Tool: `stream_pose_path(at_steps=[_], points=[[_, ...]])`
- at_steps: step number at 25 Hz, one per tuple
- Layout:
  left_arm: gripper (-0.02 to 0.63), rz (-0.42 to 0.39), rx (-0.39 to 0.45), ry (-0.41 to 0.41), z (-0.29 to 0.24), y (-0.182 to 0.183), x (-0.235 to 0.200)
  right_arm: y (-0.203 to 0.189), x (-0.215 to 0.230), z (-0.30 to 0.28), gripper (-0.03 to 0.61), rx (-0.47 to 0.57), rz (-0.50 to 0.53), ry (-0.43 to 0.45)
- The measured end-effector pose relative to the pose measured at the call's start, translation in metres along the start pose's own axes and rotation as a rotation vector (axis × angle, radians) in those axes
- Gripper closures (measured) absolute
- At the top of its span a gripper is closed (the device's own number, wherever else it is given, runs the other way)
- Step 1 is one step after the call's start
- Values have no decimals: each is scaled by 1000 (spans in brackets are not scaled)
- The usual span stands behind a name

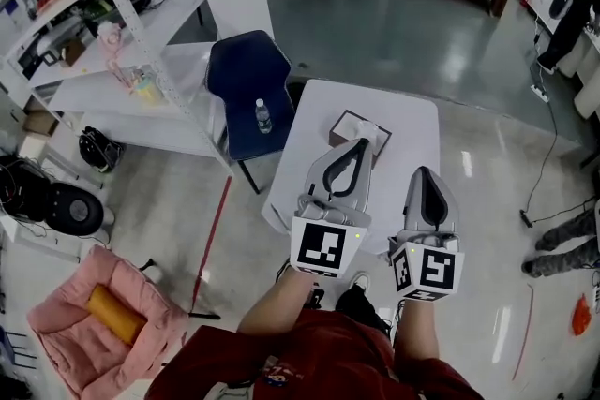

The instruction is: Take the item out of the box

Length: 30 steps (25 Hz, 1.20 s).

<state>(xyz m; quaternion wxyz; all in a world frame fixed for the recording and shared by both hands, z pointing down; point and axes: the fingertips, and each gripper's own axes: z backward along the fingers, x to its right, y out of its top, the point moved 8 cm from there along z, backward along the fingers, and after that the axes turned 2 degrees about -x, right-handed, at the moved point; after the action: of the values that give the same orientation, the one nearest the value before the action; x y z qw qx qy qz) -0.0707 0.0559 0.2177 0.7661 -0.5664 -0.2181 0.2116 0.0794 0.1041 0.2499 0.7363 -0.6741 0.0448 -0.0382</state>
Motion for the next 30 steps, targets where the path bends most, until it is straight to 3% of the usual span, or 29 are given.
stream_pose_path(at_steps=[11, 30], points=[[614, 6, -29, 43, -98, -28, 14, -7, 80, -68, 577, -11, -15, 36], [614, -36, -45, 122, -212, -58, 36, -18, 185, -153, 577, -9, -40, 116]])
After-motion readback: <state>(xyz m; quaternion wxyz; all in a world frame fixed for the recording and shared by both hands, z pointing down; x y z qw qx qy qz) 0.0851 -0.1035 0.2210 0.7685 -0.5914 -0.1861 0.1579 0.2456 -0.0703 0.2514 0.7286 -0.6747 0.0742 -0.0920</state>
